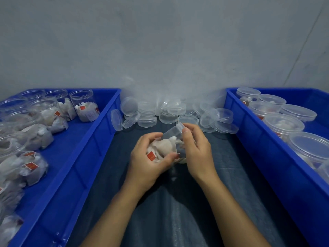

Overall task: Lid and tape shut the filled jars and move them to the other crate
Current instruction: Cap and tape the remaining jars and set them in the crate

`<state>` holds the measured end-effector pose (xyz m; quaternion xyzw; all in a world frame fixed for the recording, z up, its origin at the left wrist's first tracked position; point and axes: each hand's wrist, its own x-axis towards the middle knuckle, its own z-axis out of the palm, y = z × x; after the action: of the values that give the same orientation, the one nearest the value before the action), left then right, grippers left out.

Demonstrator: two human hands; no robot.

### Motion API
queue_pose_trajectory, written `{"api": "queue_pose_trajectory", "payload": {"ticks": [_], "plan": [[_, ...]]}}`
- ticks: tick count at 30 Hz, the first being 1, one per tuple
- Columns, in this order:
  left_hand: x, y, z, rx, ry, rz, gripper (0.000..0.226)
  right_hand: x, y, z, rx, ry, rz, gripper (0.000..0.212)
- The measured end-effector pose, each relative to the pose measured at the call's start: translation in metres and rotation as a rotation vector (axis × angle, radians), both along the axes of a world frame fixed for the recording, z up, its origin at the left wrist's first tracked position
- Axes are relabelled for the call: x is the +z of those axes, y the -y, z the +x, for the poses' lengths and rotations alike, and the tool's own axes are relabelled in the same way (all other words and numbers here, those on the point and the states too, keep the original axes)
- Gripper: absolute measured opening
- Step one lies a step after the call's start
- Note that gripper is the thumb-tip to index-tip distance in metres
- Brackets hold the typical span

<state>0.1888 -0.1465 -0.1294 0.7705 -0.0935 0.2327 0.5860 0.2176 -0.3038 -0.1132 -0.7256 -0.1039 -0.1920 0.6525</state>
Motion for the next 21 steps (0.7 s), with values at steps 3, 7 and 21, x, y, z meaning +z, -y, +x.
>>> {"api": "queue_pose_trajectory", "payload": {"ticks": [3,7,21], "plan": [[-0.007,0.002,-0.001,0.065,0.119,0.186,0.06,0.002,0.0,-0.001,-0.028,-0.027,0.008,0.039],[-0.001,0.0,0.001,0.043,-0.008,-0.054,0.057,0.01,0.008,-0.004,0.08,-0.013,0.047,0.048],[0.014,-0.01,-0.01,-0.845,-0.617,-0.567,0.089,0.022,0.007,-0.016,0.357,-0.078,0.376,0.077]]}}
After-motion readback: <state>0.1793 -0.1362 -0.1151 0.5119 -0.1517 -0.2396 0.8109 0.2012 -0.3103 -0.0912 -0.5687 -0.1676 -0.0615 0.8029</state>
